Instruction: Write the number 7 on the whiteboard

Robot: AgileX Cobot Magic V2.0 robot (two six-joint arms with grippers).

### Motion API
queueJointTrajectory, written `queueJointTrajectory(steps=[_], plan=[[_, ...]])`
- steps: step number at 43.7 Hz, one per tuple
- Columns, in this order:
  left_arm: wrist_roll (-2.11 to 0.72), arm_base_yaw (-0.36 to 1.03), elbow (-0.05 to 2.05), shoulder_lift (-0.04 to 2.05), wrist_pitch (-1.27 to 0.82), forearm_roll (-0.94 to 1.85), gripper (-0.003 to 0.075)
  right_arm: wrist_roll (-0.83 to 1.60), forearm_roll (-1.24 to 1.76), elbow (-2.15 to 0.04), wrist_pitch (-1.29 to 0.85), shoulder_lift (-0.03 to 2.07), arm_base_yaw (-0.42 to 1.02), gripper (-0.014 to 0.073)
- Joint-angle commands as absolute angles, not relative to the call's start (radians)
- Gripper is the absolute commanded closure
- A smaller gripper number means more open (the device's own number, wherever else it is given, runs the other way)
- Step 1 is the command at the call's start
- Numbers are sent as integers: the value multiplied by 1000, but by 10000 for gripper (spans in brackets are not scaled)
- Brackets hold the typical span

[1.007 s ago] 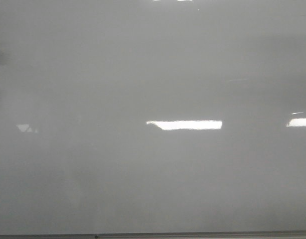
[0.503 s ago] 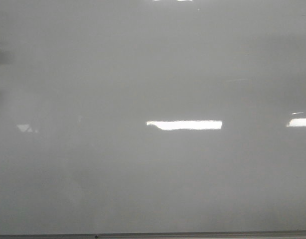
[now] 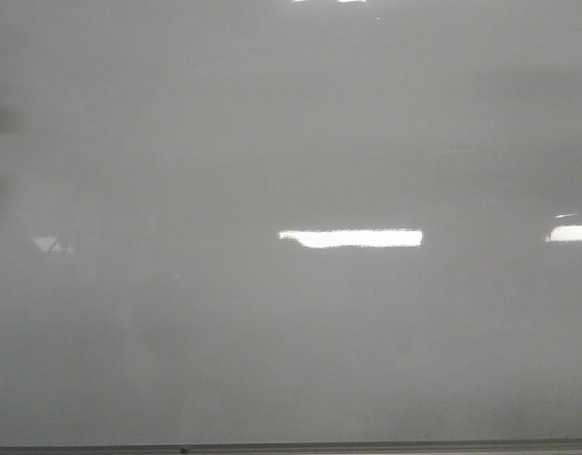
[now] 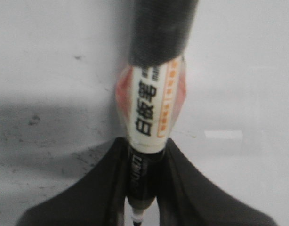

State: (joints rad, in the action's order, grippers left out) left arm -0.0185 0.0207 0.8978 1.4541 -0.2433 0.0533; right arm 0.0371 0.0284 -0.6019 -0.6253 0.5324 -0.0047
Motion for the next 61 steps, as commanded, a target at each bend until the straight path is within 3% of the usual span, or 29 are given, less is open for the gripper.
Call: queueJointTrajectory(steps=[1, 12, 21, 26, 33, 43, 51, 61], plan=[[-17, 24, 928, 1376, -263, 53, 706, 38, 29, -632, -551, 537, -7, 24], [-164, 65, 952, 1192, -569, 58, 741, 38, 46, -715, -686, 543, -7, 24], [-313, 213, 1022, 1159, -853, 68, 741, 39, 46, -783, -815, 611, -7, 24], [-388, 320, 1045, 1174, -904, 84, 741, 64, 78, -803, -843, 660, -2, 24], [-461, 480, 1062, 1218, -931, 94, 741, 223, 246, -837, -902, 732, -2, 24], [-545, 685, 1111, 1292, -951, 100, 741, 657, 557, -854, -964, 800, 6, 24], [-591, 826, 1123, 1301, -947, 100, 741, 928, 718, -854, -1001, 847, 132, 26], [-591, 928, 1123, 1301, -947, 102, 741, 1045, 719, -854, -966, 913, 384, 130]])
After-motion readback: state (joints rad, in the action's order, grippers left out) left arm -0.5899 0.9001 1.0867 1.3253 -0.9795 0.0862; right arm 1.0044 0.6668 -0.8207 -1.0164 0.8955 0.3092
